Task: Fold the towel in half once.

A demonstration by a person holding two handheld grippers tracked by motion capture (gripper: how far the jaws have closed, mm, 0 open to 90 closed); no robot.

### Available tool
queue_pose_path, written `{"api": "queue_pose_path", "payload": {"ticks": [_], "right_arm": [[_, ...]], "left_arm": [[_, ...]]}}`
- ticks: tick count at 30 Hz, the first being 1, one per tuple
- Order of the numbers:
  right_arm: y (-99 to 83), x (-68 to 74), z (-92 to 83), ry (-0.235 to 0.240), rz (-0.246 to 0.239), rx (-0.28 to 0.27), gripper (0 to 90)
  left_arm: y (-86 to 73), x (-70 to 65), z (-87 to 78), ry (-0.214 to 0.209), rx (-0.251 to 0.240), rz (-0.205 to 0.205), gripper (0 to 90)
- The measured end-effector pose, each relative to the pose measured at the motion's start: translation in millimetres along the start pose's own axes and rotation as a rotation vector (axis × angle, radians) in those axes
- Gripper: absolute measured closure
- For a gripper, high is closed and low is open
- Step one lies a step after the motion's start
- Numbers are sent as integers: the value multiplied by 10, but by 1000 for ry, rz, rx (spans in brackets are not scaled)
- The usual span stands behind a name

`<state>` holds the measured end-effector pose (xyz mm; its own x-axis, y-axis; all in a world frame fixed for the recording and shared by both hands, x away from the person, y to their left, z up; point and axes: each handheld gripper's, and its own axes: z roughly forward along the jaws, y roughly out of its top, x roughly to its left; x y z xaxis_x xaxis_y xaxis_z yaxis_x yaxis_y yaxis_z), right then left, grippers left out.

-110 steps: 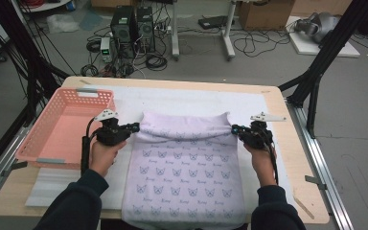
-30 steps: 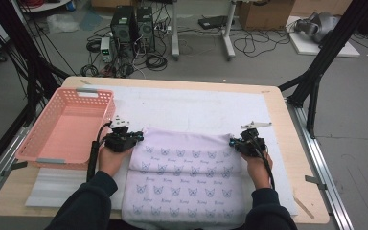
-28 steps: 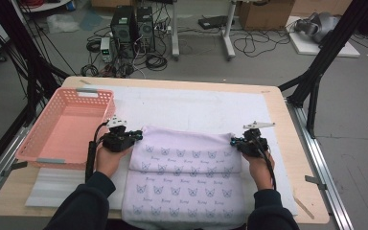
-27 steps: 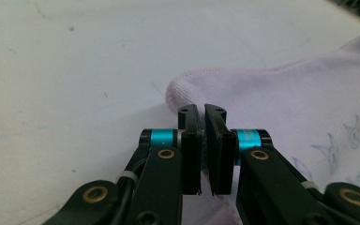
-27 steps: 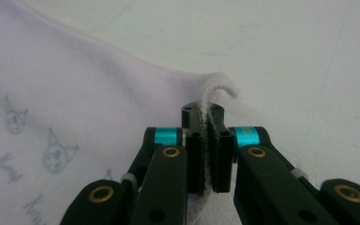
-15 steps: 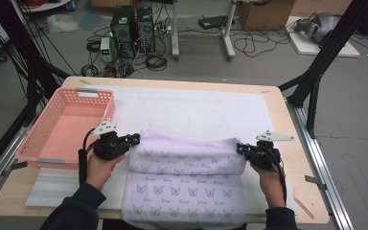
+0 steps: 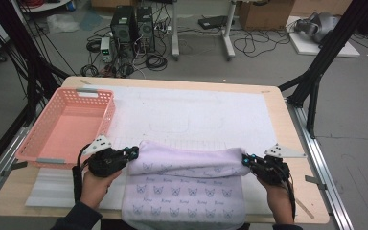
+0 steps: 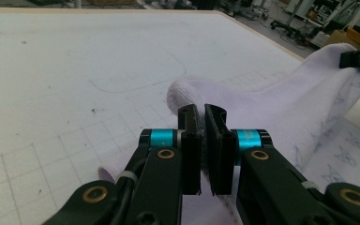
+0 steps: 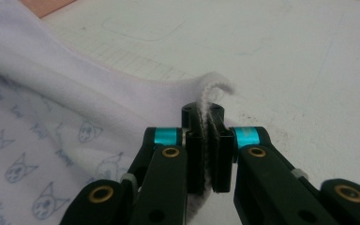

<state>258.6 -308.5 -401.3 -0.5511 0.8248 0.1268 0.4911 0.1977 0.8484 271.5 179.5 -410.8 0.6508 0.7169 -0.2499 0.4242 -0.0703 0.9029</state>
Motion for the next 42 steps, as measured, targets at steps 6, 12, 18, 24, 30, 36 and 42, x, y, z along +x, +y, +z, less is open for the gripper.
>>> {"api": "queue_pose_path", "payload": {"ticks": [6,12,18,24,30,36,42], "right_arm": [[-84,81,-102,15,-15,4,870],[-193,193,-223,45,-21,22,870],[-301,263,-277,70,-42,61,869],[-429,257,-217,111,-50,169,833],[-361,113,-319,58,53,43,524],[-253,-135,-98,-54,91,28,506],[-187,-256,303,-70,87,85,474]], "left_arm": [[-83,-91,-95,1,8,-2,847],[-184,-166,-228,-26,56,12,846],[-311,-199,-332,-57,95,8,845],[-396,-185,-330,-67,154,-12,789],[-272,-6,-262,-3,86,-70,445],[-164,254,63,68,122,-92,421],[-205,406,380,126,200,-80,404]]}}
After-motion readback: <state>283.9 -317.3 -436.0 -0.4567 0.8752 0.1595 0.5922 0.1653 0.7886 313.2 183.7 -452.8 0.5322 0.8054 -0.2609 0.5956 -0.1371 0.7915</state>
